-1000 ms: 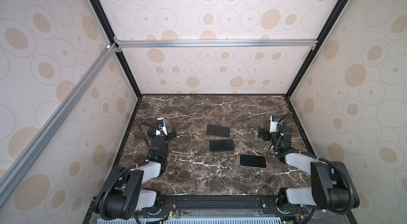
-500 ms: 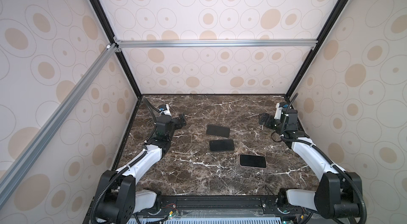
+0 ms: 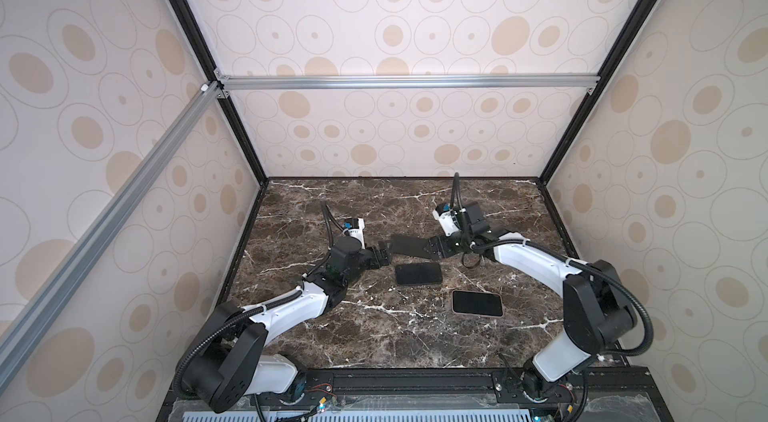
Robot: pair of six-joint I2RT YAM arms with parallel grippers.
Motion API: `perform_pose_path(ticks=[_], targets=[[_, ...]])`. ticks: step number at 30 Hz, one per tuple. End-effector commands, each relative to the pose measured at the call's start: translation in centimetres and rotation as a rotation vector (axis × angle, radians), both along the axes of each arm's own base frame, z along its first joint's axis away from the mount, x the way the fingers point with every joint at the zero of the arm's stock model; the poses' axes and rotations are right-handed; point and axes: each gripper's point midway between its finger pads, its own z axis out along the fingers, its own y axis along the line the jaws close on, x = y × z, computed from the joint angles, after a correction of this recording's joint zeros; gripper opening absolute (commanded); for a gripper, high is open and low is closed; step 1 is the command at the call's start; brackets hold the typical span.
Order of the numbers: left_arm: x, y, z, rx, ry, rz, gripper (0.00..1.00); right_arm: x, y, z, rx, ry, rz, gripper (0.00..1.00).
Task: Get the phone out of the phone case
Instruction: 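Move the right gripper over the farthest black phone while the left gripper approaches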
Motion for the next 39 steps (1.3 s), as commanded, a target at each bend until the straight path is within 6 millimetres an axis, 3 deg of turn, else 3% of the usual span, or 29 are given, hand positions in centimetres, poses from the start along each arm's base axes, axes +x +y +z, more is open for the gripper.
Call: perform_pose_path(ticks=[1,12,19,24,34,39], targets=[[0.1,-0.8,1.3,-0.102,-0.012,-0.003,0.99,-0.4,0.9,-1.9,-0.111,0.037,0.135,1.00],[0.0,3.0,0.8,-0.112,0.000,0.076,0.99,1.5,3.8,-5.7,-0.298,0.086,0.290,1.00],[-0.1,6.2,1.0,-0.128,-0.011,0.144,0.99,2.9,4.9,-6.9,-0.425,0.070,0.336,1.00],[-0.3,6.7,1.3,-0.108,-0.017,0.152,0.99,3.6,5.4,-7.4,-0.434,0.083,0.340,1.00],[-0.4,7.0,1.2,-0.097,-0.012,0.159,0.99,3.2,6.3,-8.3,-0.426,0.130,0.395,1.00],[-0.4,6.8,0.9,-0.102,-0.007,0.155,0.99,4.3,5.7,-8.7,-0.469,0.122,0.357,1.00]])
